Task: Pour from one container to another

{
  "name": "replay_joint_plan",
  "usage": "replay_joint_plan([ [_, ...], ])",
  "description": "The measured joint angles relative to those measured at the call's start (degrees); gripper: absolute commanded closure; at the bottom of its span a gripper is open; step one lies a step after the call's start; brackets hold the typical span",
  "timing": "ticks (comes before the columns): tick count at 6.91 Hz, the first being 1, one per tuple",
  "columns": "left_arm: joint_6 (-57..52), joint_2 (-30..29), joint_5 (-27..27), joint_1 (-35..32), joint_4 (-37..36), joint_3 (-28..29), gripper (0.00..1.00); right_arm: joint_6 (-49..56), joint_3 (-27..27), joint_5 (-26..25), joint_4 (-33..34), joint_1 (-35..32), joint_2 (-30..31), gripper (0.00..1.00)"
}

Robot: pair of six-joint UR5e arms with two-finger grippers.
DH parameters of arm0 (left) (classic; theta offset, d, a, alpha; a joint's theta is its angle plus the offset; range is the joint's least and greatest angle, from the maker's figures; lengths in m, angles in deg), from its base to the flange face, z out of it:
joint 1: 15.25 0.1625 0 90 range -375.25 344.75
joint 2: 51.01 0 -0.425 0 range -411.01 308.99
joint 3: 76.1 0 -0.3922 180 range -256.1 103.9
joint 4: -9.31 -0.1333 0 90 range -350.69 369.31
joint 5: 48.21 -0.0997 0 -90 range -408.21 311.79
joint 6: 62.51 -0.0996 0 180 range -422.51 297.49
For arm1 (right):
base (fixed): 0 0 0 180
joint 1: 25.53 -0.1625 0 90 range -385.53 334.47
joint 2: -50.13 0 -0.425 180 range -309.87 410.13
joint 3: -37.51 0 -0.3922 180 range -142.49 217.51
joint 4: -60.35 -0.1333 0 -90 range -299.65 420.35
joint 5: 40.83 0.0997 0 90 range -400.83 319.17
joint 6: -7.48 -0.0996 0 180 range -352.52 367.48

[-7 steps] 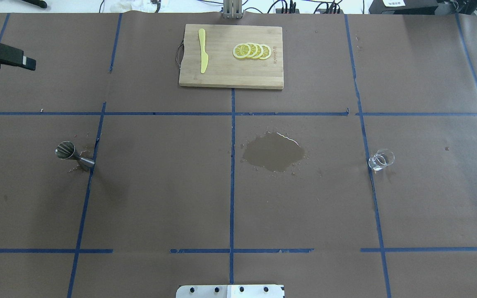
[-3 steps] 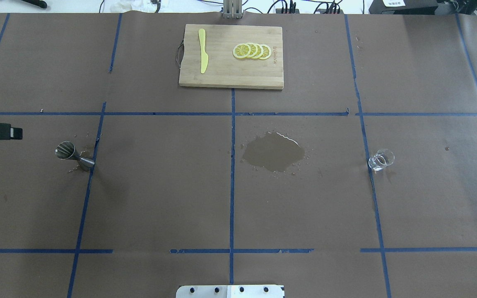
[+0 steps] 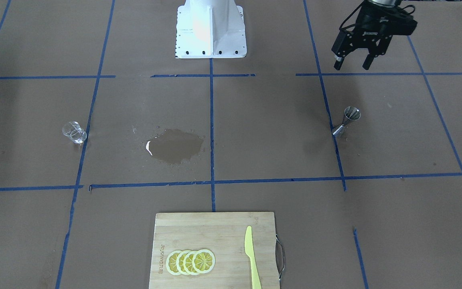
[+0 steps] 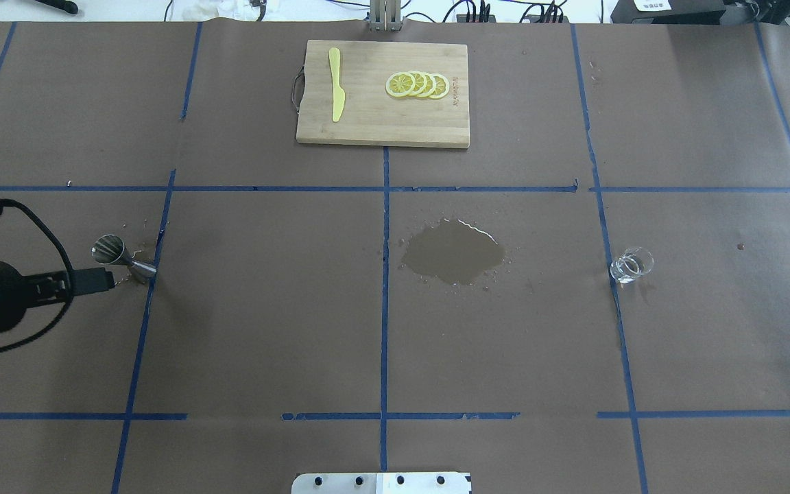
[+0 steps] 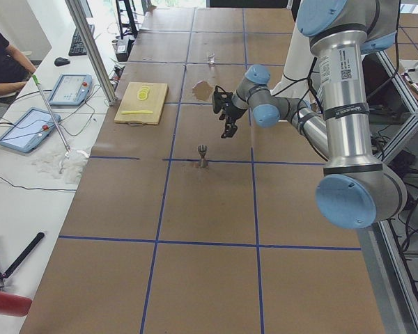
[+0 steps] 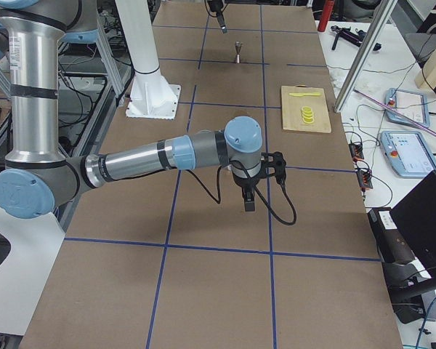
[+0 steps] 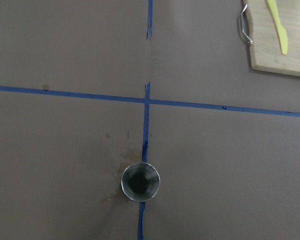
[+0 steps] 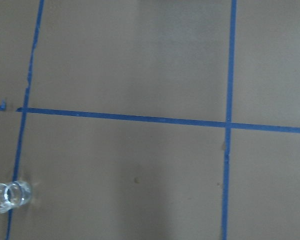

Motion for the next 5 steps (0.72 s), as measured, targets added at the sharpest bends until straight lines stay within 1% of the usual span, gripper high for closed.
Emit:
replay_joint_plan([
  [1, 6.2, 0.1, -7.2, 6.9, -0.8, 0.4, 0.00, -6.4, 4.3, -0.5, 0.0, 3.5, 0.5, 0.00],
  [2, 10.5, 0.1, -13.3, 11.5, -2.8, 1.0, 0.00, -11.9, 8.2, -1.7, -0.1, 6.9, 0.7, 0.00],
  [3, 13.7, 0.1, -18.5, 14.4, -4.9, 2.0, 0.00, -17.2, 11.9, -3.2, -0.2, 10.2, 0.7, 0.00],
  [5, 18.7, -0.2, -28.0, 16.9, -6.5, 7.2, 0.00, -23.2, 16.5, -6.3, -0.2, 15.9, 0.6, 0.00],
])
